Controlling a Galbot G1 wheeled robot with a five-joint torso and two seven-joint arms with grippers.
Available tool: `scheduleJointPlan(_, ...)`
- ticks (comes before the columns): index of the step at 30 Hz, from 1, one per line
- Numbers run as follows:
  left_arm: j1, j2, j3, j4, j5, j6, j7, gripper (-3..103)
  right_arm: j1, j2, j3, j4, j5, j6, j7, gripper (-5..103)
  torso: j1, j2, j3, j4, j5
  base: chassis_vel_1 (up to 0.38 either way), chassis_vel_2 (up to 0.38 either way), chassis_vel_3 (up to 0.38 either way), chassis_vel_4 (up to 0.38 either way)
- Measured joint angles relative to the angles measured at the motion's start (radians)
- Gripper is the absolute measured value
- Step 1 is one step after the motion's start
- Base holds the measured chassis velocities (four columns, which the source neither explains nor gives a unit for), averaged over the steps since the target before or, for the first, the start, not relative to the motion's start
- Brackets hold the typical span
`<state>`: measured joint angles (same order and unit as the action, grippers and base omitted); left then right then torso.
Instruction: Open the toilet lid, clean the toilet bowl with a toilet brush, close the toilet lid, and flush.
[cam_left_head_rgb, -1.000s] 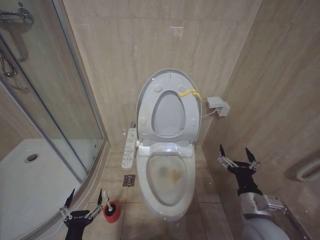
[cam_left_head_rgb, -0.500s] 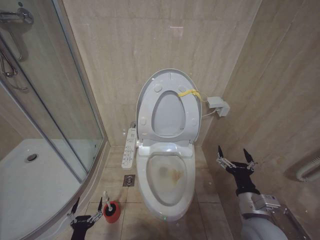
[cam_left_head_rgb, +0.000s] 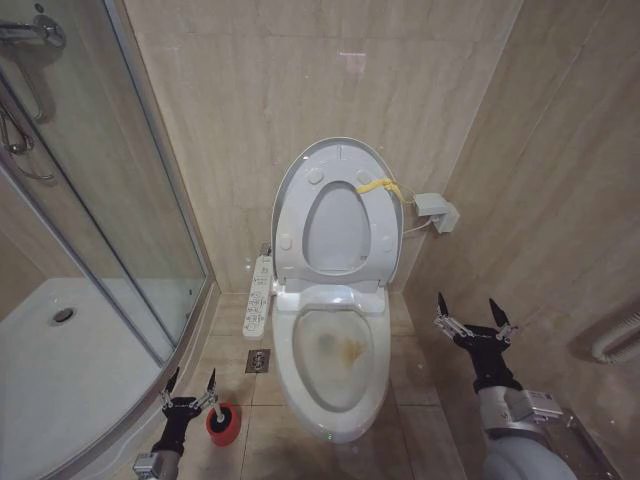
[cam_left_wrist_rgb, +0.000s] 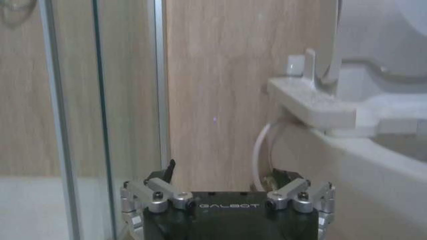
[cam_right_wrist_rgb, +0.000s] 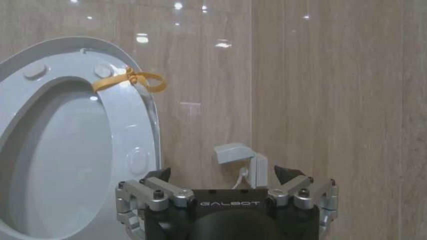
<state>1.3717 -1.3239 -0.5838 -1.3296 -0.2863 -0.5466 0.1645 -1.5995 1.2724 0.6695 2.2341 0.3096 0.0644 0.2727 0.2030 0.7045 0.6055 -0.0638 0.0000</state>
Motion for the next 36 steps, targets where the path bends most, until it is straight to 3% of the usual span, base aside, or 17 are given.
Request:
scheduleJointPlan(12,-0.09,0.015,0.003,0.203,-0.002,-0.034,0.055,99,0.022,-0.024,-0.028,-0.01,0.002,-0.011,0.008,100,0.0,0.0,0.0,-0.0002,-0.0001,0.0,0.0,0.0,0.0)
scheduleJointPlan(21,-0.141,0.008,0.01,0.267,0.019,-0.039,0.087,100,0.022,-0.027,-0.036,-0.006,0.002,-0.016,0.015,100,0.0,0.0,0.0,-0.0003,-0.0001,0.0,0.0,0.0,0.0)
scheduleJointPlan(22,-0.151,0.008,0.012,0.277,0.02,-0.041,0.095,74,0.019,-0.027,-0.034,-0.004,0.002,-0.015,0.015,100,0.0,0.0,0.0,-0.0003,0.0,0.0,0.0,0.0,0.0)
scheduleJointPlan(29,-0.197,0.008,0.018,0.322,0.019,-0.045,0.129,74,0.014,-0.026,-0.029,0.003,0.002,-0.016,0.018,100,0.0,0.0,0.0,-0.0005,0.0,0.0,0.0,0.0,0.0)
scheduleJointPlan(30,-0.199,0.006,0.018,0.323,0.019,-0.045,0.134,46,0.014,-0.026,-0.029,0.003,0.002,-0.016,0.018,100,0.0,0.0,0.0,-0.0005,0.0,0.0,0.0,0.0,0.0)
scheduleJointPlan(36,-0.175,-0.007,0.017,0.309,0.007,-0.049,0.161,46,0.023,-0.026,-0.031,0.001,0.003,-0.017,0.019,100,0.0,0.0,0.0,-0.0001,0.0,0.0,0.0,0.0,0.0)
